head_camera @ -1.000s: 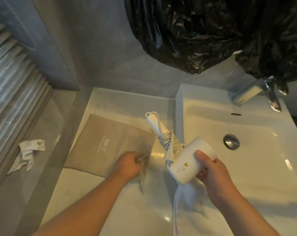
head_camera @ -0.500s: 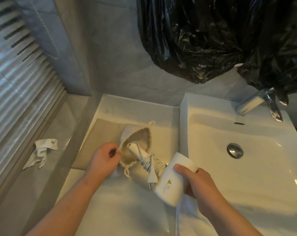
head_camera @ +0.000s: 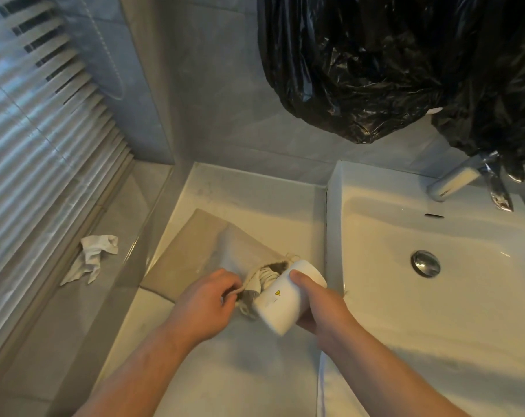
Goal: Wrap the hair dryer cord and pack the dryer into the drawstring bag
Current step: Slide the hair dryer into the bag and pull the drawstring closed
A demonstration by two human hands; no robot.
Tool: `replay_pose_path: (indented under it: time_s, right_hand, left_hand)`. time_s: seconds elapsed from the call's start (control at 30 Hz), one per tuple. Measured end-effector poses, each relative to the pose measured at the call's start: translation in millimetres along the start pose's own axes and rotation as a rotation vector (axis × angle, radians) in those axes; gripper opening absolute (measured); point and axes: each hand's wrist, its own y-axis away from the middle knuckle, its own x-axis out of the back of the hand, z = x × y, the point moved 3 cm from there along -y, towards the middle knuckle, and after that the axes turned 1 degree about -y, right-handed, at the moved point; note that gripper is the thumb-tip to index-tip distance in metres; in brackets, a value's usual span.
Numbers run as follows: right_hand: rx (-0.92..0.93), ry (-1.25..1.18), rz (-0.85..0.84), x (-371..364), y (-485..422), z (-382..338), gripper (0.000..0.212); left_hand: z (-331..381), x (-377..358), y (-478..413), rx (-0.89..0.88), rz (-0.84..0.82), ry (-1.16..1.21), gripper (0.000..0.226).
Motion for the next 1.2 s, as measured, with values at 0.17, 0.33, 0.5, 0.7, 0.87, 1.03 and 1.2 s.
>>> replay_pose_path:
  time_s: [0.17,0.33,0.5,0.7,0.87,1.03,1.2]
  right_hand:
    - [0.007,-0.058,0.001,9,3,-7,0.029]
    - [-0.011,-0.110,-0.008,3,0,-2,0.032]
    - [-0.047,-0.142,-0.032,-16,-2,-1,0.030]
    - [-0.091,-0.160,-0.010,-12,1,-9,0.032]
    - [-0.097,-0.204,-0.008,-1,3,-12,0.030]
    - [-0.099,-0.235,-0.018,0,4,-8,0.027]
    - [-0.092,-0.211,-0.038,-5,-8,1,0.027]
  left_hand:
    - [-6,3,5,0.084,-0.079,-0.022,0.029]
    - [-5,0,4,0.224,-0.017,0.245,0.034]
    - [0,-3,1,0.296,0.058,0.424,0.041]
    - [-6,-5,-1,0.318,0.040,0.294,0.044]
    - [-4,-9,2,0.243,-0.045,0.163,0.034]
    - [1,-12,4,0.203,-0.069,0.110,0.026]
    - [1,-13,2,0.348,0.071,0.414,0.036]
